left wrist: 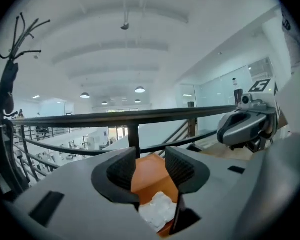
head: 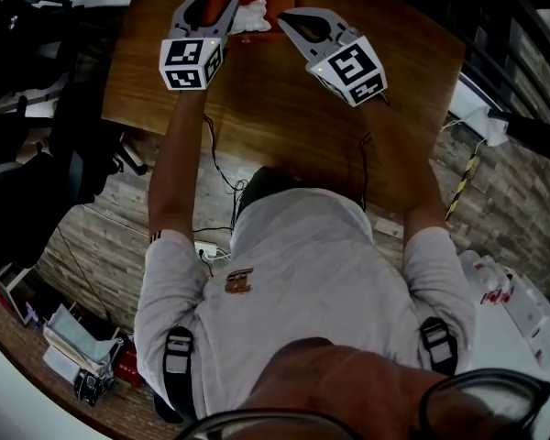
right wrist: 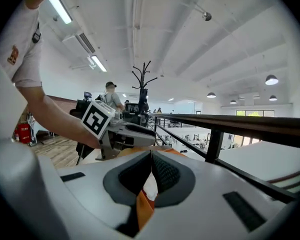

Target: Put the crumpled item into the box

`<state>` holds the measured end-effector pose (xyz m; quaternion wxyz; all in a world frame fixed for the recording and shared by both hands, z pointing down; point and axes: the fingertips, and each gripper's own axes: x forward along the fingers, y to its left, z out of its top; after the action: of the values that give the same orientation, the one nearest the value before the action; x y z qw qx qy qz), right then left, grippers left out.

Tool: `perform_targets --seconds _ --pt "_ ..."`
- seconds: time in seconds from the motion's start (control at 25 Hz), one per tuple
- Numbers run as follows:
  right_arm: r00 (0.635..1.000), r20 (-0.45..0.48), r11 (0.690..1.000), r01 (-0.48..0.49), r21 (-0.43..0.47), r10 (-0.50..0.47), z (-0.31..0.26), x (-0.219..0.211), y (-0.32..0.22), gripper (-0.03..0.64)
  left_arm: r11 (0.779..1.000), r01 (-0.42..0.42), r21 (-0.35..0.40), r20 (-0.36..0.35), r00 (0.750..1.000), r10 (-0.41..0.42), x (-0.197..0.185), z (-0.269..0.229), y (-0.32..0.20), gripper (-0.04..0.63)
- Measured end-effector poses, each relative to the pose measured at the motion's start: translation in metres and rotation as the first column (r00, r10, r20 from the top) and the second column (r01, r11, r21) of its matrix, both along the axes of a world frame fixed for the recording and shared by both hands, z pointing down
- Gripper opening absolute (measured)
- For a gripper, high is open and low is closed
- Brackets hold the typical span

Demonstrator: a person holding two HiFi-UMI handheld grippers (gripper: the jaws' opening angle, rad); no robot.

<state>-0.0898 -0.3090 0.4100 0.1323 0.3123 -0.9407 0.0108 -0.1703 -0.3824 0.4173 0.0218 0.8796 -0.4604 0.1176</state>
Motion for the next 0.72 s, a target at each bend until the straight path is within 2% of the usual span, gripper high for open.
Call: perform_targets --seconds 0.2,0.24,0.44,0.72 --pt "0.993 0.114 1.000 -0.024 -0.007 0.024 -0.015 0.003 0.006 0.032 0.992 -0.006 0.125 -0.109 0.994 0.020 0.005 -0.032 0.025 0.072" --pt "0.990 0.137 1.000 -0.026 -0.001 0.026 -0.019 0.003 0.009 0.032 0.989 -0.009 0.148 -0.130 0.991 0.028 0.007 -0.038 0.032 0.060" --pt "0.976 0.217 0.999 -0.029 0.038 0.020 -0.046 0.002 0.029 0.032 0.972 -0.048 0.229 -0.216 0.971 0.099 0.017 -0.069 0.068 0.026" --pt "0.962 0.271 0.994 -0.006 0.106 -0.023 -0.076 -0.006 0.066 0.032 0.948 -0.141 0.286 -0.232 0.950 0.211 0.038 -0.095 0.123 0.020"
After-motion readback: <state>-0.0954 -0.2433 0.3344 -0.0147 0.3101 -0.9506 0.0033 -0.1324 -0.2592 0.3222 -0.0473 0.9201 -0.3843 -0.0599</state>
